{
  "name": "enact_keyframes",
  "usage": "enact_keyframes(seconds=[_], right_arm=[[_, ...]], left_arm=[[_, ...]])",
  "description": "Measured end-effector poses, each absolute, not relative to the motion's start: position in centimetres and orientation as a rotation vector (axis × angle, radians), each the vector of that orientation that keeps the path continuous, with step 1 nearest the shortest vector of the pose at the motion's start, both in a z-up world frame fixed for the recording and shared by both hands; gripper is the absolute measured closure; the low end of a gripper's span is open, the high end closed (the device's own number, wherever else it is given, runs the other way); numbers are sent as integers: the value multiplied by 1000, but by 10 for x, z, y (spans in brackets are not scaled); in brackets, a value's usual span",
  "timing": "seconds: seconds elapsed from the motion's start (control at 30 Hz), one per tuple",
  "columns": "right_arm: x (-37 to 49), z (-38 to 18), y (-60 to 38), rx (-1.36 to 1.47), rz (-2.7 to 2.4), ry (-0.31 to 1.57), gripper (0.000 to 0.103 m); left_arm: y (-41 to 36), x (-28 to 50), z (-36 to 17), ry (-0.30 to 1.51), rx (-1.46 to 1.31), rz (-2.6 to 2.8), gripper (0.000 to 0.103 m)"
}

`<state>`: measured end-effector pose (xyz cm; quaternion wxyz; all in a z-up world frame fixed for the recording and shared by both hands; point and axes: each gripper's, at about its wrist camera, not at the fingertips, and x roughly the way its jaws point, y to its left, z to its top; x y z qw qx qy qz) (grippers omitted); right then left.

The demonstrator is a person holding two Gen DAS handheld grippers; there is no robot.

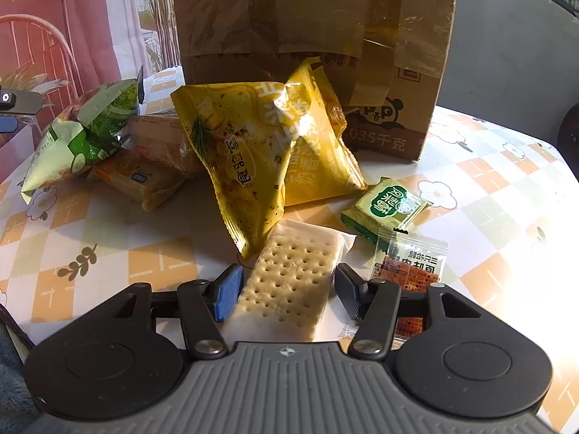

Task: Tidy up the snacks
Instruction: 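Grasp green chip bag with left tool while right tool grasps square cracker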

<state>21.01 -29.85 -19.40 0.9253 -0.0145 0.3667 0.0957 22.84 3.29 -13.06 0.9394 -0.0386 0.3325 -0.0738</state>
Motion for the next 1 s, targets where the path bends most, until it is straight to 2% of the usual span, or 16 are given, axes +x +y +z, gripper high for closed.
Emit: enact_keyframes(seconds=[0.3, 0.67, 1.0], right_arm=[[208, -196, -305, 10, 201, 749, 45], [209, -196, -303, -3, 194, 751, 45], [208, -196, -303, 0, 196, 746, 45]], left_arm=[[34, 243, -133, 645, 12, -187, 9], [1, 263, -162, 620, 308, -321, 9], [-4, 270, -186, 676, 432, -275, 7]])
